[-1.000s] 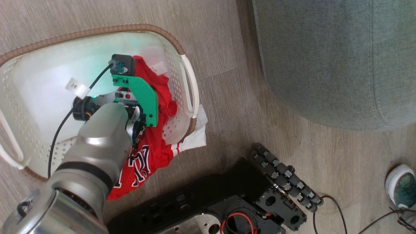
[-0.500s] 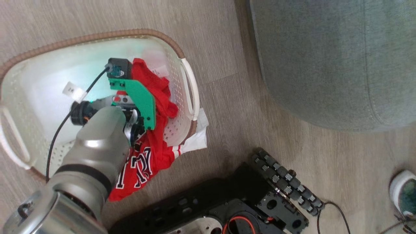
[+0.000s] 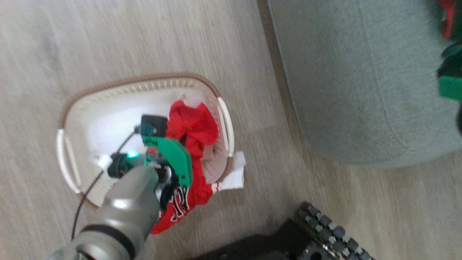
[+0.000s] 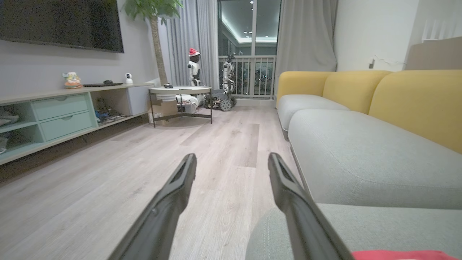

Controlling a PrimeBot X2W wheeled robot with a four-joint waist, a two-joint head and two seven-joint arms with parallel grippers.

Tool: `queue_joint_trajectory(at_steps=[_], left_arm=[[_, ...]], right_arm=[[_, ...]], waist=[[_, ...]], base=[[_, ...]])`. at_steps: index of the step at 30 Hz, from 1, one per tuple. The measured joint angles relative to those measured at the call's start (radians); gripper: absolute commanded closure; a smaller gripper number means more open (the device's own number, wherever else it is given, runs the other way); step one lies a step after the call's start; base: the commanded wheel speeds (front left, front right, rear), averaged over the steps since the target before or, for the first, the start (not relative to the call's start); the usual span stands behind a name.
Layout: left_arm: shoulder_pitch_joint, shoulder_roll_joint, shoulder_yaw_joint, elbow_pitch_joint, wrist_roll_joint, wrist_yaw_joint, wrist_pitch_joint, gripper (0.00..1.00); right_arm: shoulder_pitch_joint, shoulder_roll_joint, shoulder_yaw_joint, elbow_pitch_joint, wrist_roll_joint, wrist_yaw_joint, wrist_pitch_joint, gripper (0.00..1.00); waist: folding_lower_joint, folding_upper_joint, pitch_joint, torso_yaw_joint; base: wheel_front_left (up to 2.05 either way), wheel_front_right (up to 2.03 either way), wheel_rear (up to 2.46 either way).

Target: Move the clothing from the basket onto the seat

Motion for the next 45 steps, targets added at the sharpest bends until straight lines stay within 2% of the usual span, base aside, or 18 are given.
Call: queue_joint_trajectory(at_steps=[10,17,21,28,29,36,41,45], left_arm=[[0.15,-0.001,-0.1,-0.073,-0.002,-0.016,-0.107,1.0],[0.208,-0.002,-0.097,-0.135,-0.005,-0.02,-0.138,1.0],[0.236,0.012,-0.053,-0.231,0.045,-0.018,-0.138,1.0],[0.304,0.095,0.029,-0.468,0.145,0.042,-0.138,1.0],[0.309,0.124,0.037,-0.542,0.168,0.066,-0.138,1.0],[0.304,0.229,0.064,-0.799,0.22,0.158,-0.117,1.0],[0.274,0.291,0.067,-0.951,0.242,0.194,-0.063,1.0],[0.228,0.311,0.085,-1.006,0.262,0.21,-0.037,1.0]], right_arm=[[0.16,-0.001,0.049,0.072,-0.036,0.0,0.0,0.0],[0.283,0.005,0.066,0.121,-0.063,0.0,0.0,0.0],[0.343,0.016,0.067,0.139,-0.08,0.0,0.0,0.0],[0.423,0.041,0.072,0.153,-0.098,0.0,0.0,0.0],[0.44,0.044,0.072,0.156,-0.102,0.0,0.0,0.0],[0.464,0.071,0.082,0.166,-0.106,0.0,0.0,0.0],[0.473,0.077,0.097,0.169,-0.114,0.0,0.0,0.0],[0.485,0.079,0.109,0.175,-0.114,0.0,0.0,0.0]], waist=[[0.0,0.0,-0.263,0.07],[-0.0001,0.0,-0.447,0.129],[-0.0001,0.0,-0.541,0.164],[-0.0001,0.0,-0.66,0.222],[-0.0001,0.0,-0.681,0.237],[-0.0001,0.0,-0.724,0.266],[-0.0001,0.0,-0.738,0.265],[-0.0001,0.0,-0.742,0.265]], base=[[0.0,0.0,0.0],[0.0,0.0,0.0],[0.0,0.0,0.0],[0.0,0.0,0.0],[0.0,0.0,0.0],[0.0,0.0,0.0],[0.0,0.0,0.0],[0.0,0.0,0.0]])
